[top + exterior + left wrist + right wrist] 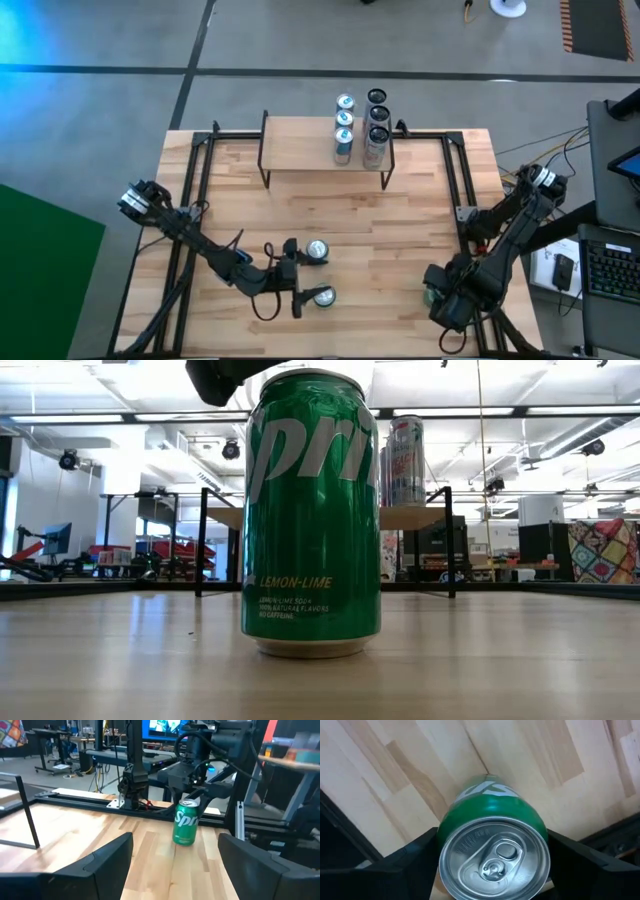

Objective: Place canned beverage on shelf
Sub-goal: Put the bottom right green soda can on the shelf

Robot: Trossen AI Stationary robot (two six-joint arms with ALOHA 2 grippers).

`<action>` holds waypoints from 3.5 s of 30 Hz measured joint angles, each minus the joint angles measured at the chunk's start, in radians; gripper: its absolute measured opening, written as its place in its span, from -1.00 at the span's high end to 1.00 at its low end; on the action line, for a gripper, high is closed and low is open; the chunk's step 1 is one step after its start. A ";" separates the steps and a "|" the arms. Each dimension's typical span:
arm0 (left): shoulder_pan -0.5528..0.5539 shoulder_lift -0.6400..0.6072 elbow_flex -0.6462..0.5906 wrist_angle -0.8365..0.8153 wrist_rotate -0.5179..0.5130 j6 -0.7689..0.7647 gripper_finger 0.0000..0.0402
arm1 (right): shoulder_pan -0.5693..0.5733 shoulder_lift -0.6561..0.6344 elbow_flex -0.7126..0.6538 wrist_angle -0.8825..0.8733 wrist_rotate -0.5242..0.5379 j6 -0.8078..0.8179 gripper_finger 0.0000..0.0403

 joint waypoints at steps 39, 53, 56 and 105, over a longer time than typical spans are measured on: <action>0.352 0.001 0.002 -0.037 0.579 0.079 -0.49 | -0.506 0.001 0.288 0.048 0.165 -0.993 -0.49; 0.408 0.001 0.002 -0.106 0.734 0.139 -0.86 | -0.565 0.122 0.353 0.139 0.208 -1.386 -0.50; 0.415 0.001 0.002 -0.108 0.734 0.124 -0.88 | -0.571 0.157 0.403 0.138 0.205 -1.439 -0.50; 0.427 0.167 0.293 -0.293 1.106 0.090 -0.96 | -0.517 0.190 0.524 0.112 0.125 -1.522 -0.53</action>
